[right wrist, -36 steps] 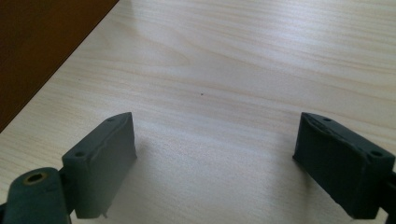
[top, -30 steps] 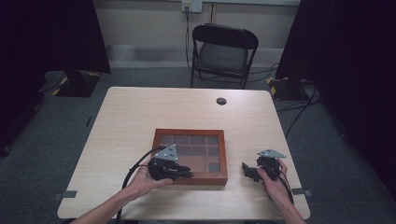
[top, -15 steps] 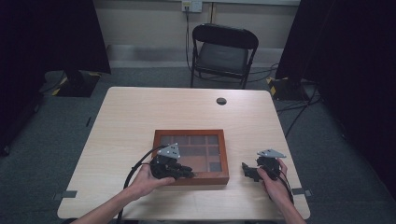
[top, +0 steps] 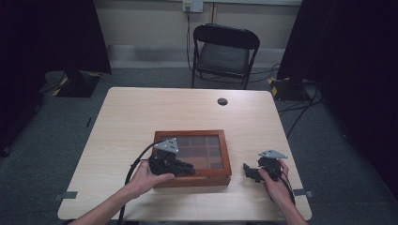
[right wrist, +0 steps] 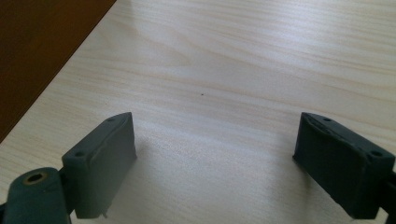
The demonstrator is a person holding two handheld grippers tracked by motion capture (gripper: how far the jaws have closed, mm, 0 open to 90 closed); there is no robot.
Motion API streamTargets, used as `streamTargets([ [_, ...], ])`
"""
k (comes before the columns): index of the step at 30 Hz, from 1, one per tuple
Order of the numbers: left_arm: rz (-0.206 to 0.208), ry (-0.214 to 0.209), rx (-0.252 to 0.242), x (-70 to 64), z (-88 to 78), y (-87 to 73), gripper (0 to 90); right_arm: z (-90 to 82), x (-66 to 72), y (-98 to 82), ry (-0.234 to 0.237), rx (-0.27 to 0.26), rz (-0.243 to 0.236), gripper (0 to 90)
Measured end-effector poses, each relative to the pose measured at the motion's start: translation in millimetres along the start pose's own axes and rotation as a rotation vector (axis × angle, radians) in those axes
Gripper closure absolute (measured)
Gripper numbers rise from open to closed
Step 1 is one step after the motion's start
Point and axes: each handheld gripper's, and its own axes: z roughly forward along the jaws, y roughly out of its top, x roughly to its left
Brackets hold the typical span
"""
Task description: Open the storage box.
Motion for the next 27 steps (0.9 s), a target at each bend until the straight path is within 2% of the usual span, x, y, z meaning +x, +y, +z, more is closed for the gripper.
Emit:
streamTargets([
  [4, -0.021, 0.001, -0.004, -0.3, -3.1, 2.7, 81.0, 0.0, 0.0, 0.0, 0.0, 0.0, 0.0, 11.6],
  [15, -0.023, 0.019, 0.028, -2.1, -7.0, 9.2, 80.9, 0.0, -0.2, 0.1, 0.001, 0.001, -0.001, 11.5],
  [27, -0.035, 0.003, -0.002, 0.8, -16.3, 19.3, 80.9, 0.0, -0.2, 0.1, 0.001, 0.001, -0.001, 11.5],
])
